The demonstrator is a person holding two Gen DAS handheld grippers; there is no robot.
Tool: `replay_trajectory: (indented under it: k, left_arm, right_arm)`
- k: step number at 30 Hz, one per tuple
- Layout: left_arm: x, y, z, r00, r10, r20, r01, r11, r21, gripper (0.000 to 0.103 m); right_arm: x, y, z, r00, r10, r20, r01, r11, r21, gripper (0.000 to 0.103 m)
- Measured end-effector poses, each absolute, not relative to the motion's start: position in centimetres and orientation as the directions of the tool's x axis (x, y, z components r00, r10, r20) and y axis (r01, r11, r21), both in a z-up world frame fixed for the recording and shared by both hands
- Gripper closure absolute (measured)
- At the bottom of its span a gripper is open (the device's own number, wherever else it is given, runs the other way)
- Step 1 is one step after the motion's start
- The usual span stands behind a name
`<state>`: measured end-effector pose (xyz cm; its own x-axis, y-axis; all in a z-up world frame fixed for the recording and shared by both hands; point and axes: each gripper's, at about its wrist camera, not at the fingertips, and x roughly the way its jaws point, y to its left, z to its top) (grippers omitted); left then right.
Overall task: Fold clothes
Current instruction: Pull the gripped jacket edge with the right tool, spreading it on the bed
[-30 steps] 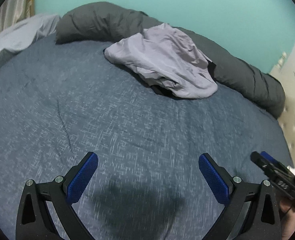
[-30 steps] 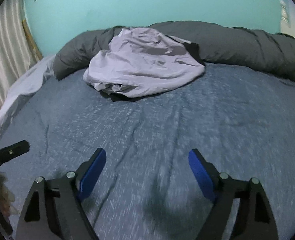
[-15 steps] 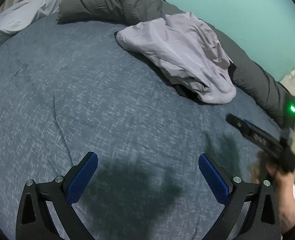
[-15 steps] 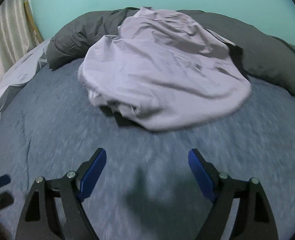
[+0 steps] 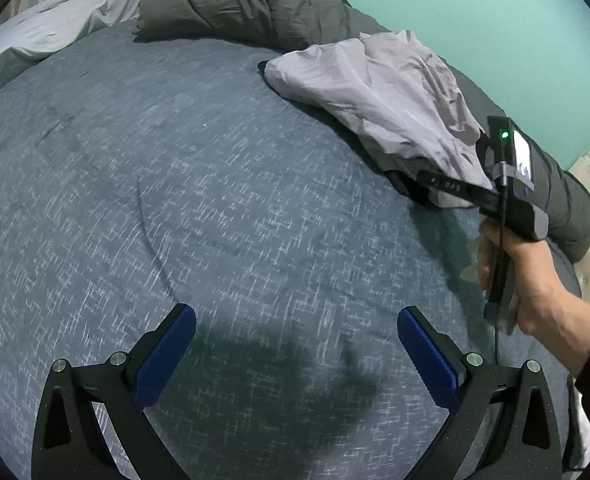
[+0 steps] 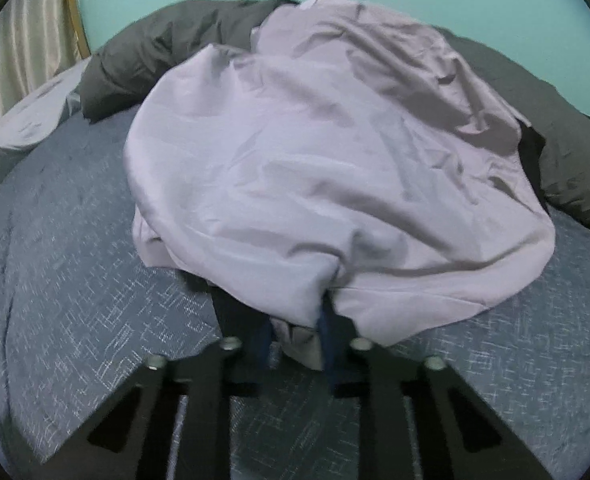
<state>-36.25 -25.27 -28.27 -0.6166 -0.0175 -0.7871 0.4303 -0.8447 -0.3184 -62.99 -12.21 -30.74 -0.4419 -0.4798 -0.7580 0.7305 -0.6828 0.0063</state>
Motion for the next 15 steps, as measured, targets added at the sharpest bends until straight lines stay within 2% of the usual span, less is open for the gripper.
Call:
replay_trajectory:
  k: [1,4,15]
  left_arm:
    - [-35.9,-25.2,-28.5,-0.617,-0.018,-0.786,0.433,-0.842,-0.32,0.0]
    - [-35.0,-24.7,-28.9,-0.619,-0.023,-0.785,0.44,-0.838,-0.323,0.0]
    - [-29.6,-21.4,-27.6,-0.663,-0.045,-0.748,0.437,-0.834,-0.337,0.0]
  right_arm:
    - [-62.8,-11.5,-30.5,-0.445,-0.487,-0.752,0.729,-0.684,0.011,0.094]
    - [-62.1,-9.2,-29.6,-0.454,-0.507,-0.733,0.725,-0.688,0.027,0.096]
    - [-55.1,1.1,-25.3,-0.411,-0.64,-0.649,0.739,-0.651,0.173,0.096]
